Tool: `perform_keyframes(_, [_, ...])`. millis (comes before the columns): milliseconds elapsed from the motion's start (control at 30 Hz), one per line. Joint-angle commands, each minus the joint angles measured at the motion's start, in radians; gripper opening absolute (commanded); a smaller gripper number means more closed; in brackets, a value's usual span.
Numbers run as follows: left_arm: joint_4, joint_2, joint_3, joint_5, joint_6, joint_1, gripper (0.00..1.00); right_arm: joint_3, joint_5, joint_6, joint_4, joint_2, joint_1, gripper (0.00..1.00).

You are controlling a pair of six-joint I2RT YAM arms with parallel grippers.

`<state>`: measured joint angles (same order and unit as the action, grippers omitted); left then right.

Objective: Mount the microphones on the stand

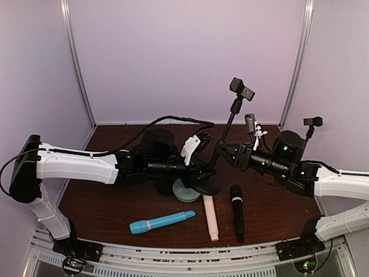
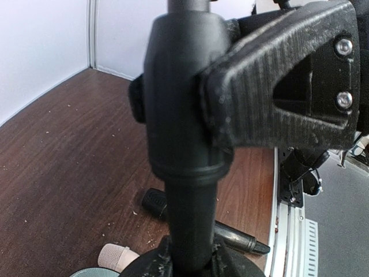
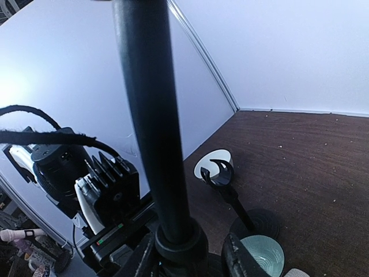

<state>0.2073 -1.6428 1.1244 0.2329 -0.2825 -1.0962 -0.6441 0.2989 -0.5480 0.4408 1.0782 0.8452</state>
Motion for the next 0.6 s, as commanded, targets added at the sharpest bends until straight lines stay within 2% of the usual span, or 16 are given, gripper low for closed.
perform_keyframes(0, [0.088, 0.033, 0.053, 0.040, 0.018, -0.007, 0.00, -0.020, 0.010, 0.002, 0.033, 0.012, 0.005, 0.36])
perform_keyframes(133, [0.087, 0.034, 0.048, 0.043, 0.020, -0.007, 0.00, -0.022, 0.030, -0.008, 0.042, 0.030, 0.005, 0.28])
perform_keyframes(233, [0.085, 0.029, 0.048, 0.033, 0.022, -0.007, 0.00, -0.022, 0.036, -0.010, 0.048, 0.032, 0.006, 0.16])
perform_keyframes(333, [0.064, 0.016, 0.059, 0.001, 0.020, -0.007, 0.27, -0.021, 0.029, -0.005, 0.050, 0.023, 0.006, 0.08])
perform_keyframes(400, [0.058, 0.006, 0.062, -0.014, 0.019, -0.007, 0.37, -0.020, 0.020, 0.001, 0.049, 0.012, 0.006, 0.05])
perform_keyframes(567, [0.055, -0.013, 0.067, -0.024, 0.016, -0.007, 0.44, -0.017, 0.002, 0.015, 0.033, -0.012, 0.008, 0.02])
